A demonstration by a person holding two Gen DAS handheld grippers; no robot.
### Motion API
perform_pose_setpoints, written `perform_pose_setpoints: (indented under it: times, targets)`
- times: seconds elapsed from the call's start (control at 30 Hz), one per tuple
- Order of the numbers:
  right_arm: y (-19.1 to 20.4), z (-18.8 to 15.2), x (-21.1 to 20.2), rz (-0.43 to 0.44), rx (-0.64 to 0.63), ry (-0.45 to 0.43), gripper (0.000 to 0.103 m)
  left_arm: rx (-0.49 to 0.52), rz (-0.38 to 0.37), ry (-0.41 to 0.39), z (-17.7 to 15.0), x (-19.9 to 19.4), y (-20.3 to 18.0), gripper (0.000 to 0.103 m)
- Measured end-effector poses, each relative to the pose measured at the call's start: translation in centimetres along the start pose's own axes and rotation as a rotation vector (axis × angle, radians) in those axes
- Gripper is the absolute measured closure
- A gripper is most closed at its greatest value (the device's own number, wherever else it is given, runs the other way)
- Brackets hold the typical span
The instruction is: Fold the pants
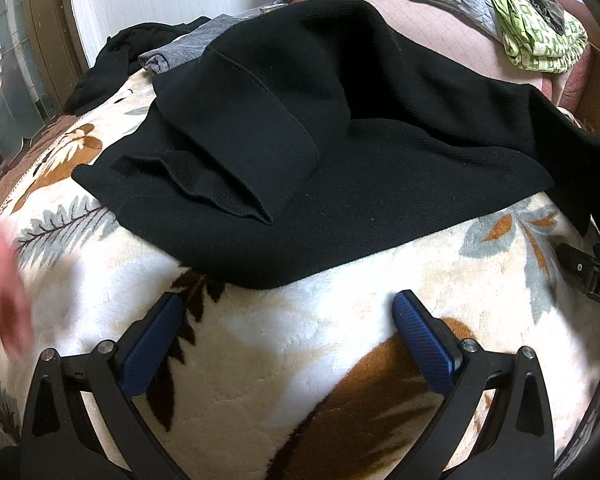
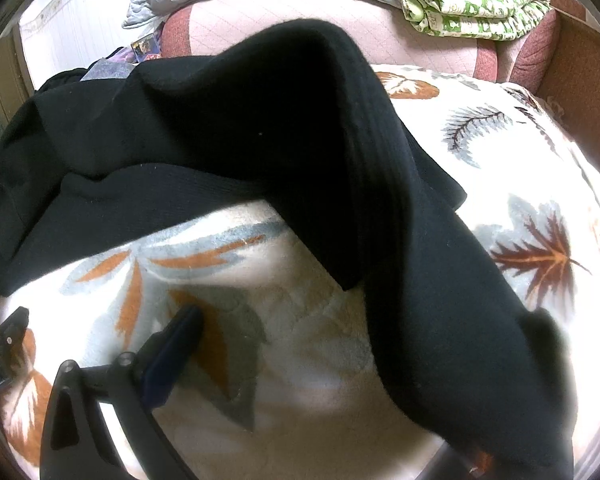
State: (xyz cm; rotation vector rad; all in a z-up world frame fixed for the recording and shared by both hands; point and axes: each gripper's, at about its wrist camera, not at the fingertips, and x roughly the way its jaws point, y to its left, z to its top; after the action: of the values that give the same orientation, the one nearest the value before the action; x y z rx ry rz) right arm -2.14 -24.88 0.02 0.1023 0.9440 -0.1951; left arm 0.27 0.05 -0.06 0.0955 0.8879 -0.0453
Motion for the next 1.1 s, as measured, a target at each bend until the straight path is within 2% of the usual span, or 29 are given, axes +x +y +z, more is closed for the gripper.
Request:
perform_pose_setpoints:
  times: [0.83,0.97,1.1]
  targets:
    - [0.0,0.1,-0.3,0.006,-0.006,0.006,0.000,0.001,0.000,0.001,0.1,0.0,-0.2,0.000]
    - [0.0,0.3,-0.5,0.039,-0.070,0.030,0.000,0.001,0.000,0.001,0.1,0.0,-0.2,0.000]
    - [-0.4,0.3,-1.2,0.077,-0.009,0.072,0.000,0.004,0.004,0.000,0.1,-0.1,-0.2,0.000]
